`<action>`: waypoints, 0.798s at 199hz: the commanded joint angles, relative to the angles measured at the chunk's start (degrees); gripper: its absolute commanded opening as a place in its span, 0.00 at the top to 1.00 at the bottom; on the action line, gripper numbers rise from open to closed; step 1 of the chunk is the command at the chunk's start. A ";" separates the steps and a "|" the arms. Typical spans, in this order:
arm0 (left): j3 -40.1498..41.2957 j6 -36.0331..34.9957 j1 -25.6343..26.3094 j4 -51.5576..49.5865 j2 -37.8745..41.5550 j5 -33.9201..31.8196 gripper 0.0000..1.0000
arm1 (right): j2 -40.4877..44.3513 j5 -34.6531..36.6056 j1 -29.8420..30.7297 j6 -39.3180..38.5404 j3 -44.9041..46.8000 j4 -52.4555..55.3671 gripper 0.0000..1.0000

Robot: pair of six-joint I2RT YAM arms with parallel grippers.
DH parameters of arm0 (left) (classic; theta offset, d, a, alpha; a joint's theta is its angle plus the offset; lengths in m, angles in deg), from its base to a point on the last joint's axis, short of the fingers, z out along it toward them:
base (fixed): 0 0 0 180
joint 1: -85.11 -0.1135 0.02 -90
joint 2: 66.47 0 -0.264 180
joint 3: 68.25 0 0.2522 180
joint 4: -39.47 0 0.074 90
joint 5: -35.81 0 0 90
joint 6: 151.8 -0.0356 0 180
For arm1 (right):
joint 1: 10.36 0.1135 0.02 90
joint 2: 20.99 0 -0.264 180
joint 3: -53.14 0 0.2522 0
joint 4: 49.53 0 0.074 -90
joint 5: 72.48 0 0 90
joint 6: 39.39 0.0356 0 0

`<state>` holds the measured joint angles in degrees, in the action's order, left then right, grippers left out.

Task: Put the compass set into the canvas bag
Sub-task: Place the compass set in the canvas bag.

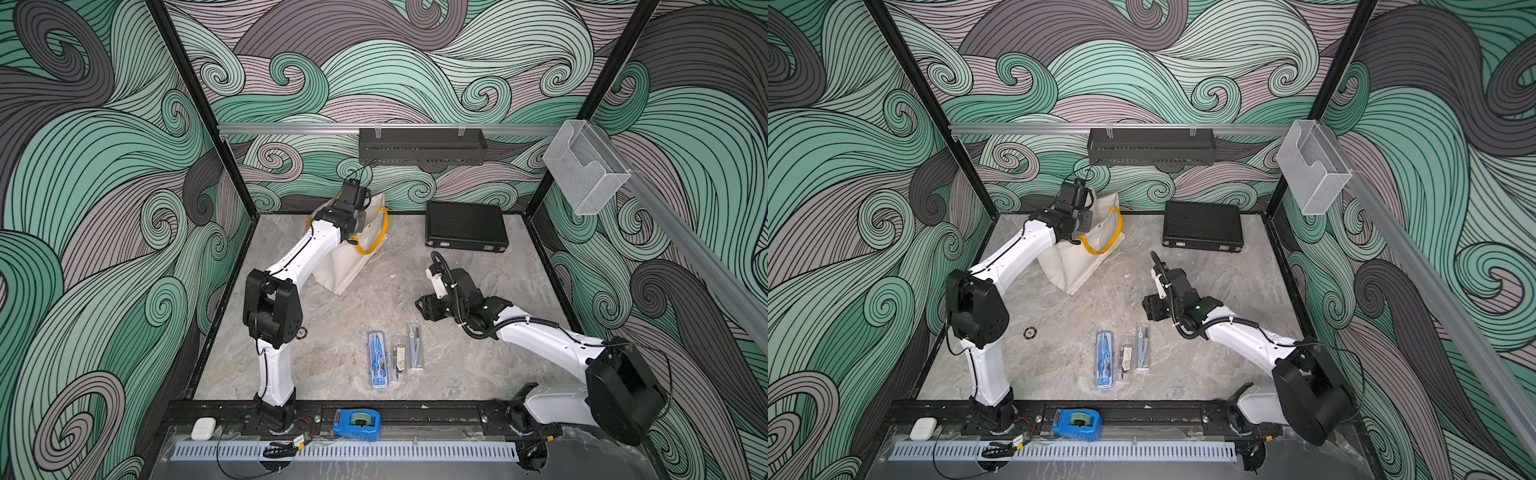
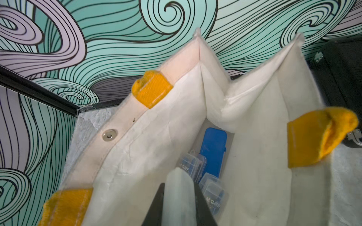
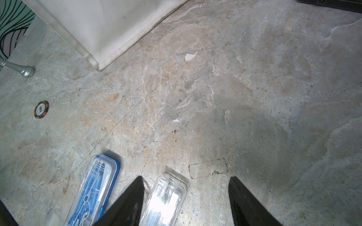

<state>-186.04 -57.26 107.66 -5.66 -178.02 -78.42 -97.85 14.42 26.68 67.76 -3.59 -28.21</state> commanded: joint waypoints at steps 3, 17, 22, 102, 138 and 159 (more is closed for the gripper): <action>2.01 2.90 -0.45 -1.52 0.88 2.49 0.83 | -1.16 -0.82 -0.03 1.01 -1.93 0.11 0.31; 4.34 3.28 -0.41 -0.34 1.40 2.26 0.82 | -1.52 -0.88 -0.03 1.23 -2.13 0.10 0.31; 5.32 3.24 -0.45 0.23 1.71 2.19 0.82 | -1.54 -0.88 -0.03 1.31 -2.13 -0.04 0.31; 6.97 3.81 -0.58 0.35 5.27 4.18 0.09 | -2.31 -1.58 -0.03 2.77 -2.48 0.09 0.25; 8.91 3.16 -0.42 1.32 10.45 9.19 0.01 | -2.24 -0.57 -0.03 3.12 -2.55 1.65 0.23; 10.95 4.34 0.10 2.10 14.47 15.91 0.01 | -2.24 0.34 -0.03 3.50 -2.87 3.67 0.23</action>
<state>-176.18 -53.63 107.48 -4.83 -168.97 -70.33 -99.78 13.29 26.70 70.21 -4.77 -27.41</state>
